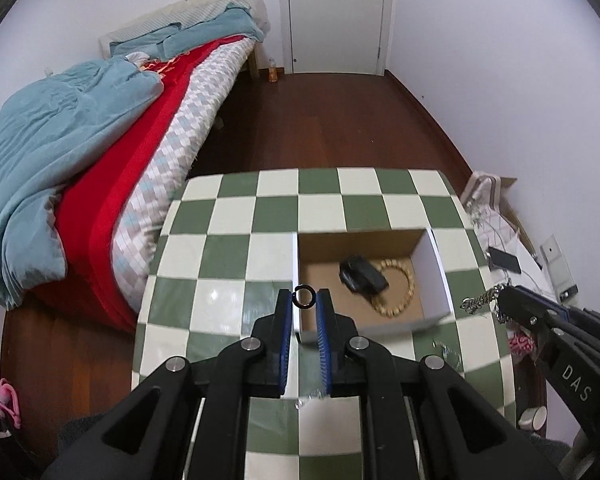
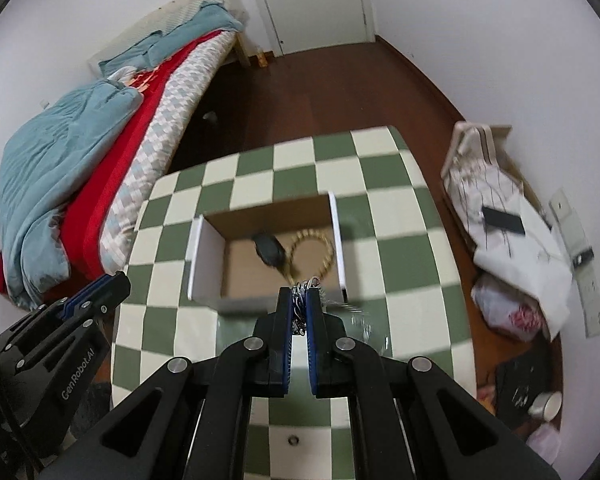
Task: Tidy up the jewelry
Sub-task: 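Carry the chain bracelet with the right gripper while the left gripper carries the ring to the box, then open the right gripper to drop the chain bracelet in the box while the left gripper releases the ring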
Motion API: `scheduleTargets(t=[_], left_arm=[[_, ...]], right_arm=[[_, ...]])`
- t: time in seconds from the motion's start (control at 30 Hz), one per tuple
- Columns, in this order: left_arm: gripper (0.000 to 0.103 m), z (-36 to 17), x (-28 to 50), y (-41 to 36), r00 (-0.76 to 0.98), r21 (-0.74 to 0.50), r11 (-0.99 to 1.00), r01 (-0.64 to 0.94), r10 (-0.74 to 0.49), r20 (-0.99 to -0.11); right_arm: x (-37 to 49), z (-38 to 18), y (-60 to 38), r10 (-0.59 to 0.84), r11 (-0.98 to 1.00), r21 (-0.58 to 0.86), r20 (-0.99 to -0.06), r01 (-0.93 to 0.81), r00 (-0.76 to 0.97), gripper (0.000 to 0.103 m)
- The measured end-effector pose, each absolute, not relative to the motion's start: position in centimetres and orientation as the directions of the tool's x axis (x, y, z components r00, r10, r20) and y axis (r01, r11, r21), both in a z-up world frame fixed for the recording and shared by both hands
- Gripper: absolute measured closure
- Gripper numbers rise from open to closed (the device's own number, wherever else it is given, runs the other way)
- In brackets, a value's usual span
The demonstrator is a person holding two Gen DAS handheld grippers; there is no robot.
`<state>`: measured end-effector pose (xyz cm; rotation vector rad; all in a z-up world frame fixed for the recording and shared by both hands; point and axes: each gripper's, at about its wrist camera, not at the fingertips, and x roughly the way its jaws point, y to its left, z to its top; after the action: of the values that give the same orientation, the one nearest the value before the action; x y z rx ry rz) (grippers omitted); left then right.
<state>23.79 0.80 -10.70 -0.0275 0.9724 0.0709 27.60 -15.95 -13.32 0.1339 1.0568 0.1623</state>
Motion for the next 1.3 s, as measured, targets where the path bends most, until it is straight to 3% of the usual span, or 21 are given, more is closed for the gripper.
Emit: scheduleTargets(t=[0.23,0.53,0.73,0.87,0.9,0.93,0.97,1.0,1.03,1.17,1.23,1.3], left_arm=[[0.094,-11.3,26.9,1.2,0.547,0.008,0.997,-0.081,0.051,-0.836],[0.094,-14.5,30.0,0.7,0.489,0.008,0.998,-0.062,0.038,-0.871],[0.093,-16.4,31.6,0.4,0.418,-0.078,0.996,-0.040,-0.054,-0.907],[0.089,-16.7,32.0,0.3,0.400,-0.107,0.993,-0.045,-0.080,-0.913],[0.079,-16.6,32.0,0.4,0.402,-0.099,0.994,-0.050,-0.071,-0.913],[0.069,-16.5,32.0,0.5,0.404,-0.090,0.994,-0.058,-0.059,-0.913],[0.036,-16.5,32.0,0.7,0.405,-0.081,0.995,-0.066,-0.047,-0.913],[0.011,-16.4,31.9,1.0,0.411,-0.073,0.994,-0.079,-0.034,-0.911],[0.008,-16.3,31.9,1.3,0.415,-0.064,0.994,-0.089,-0.022,-0.910],[0.004,-16.5,31.6,2.6,0.407,-0.003,0.991,-0.135,0.053,-0.912],[0.001,-16.6,31.3,3.0,0.410,0.035,0.988,-0.151,0.095,-0.907],[0.000,-16.5,30.8,3.4,0.422,0.055,0.985,-0.163,0.120,-0.899]], right_arm=[[31.8,-13.2,-14.4,0.194,0.981,0.157,-0.859,-0.118,0.474,0.097],[35.7,-17.0,-13.5,0.208,0.976,0.159,-0.890,-0.150,0.405,0.099],[37.2,-19.4,-13.8,0.229,0.970,0.184,-0.907,-0.158,0.354,0.099],[38.1,-20.8,-14.5,0.277,0.959,0.244,-0.915,-0.145,0.292,0.098],[38.1,-21.0,-14.7,0.275,0.960,0.243,-0.918,-0.142,0.288,0.096],[38.1,-21.3,-15.1,0.264,0.963,0.235,-0.923,-0.135,0.281,0.086],[38.1,-21.3,-15.2,0.254,0.966,0.228,-0.925,-0.123,0.282,0.076],[38.2,-21.4,-15.4,0.248,0.968,0.223,-0.927,-0.117,0.283,0.055],[38.1,-21.4,-15.6,0.239,0.970,0.215,-0.929,-0.112,0.284,0.041],[37.6,-21.6,-16.2,0.140,0.989,0.121,-0.946,-0.084,0.291,0.033],[37.3,-21.7,-16.1,0.079,0.995,0.059,-0.951,-0.077,0.298,0.008],[36.9,-21.9,-16.0,0.030,0.997,0.007,-0.952,-0.074,0.304,0.004]])
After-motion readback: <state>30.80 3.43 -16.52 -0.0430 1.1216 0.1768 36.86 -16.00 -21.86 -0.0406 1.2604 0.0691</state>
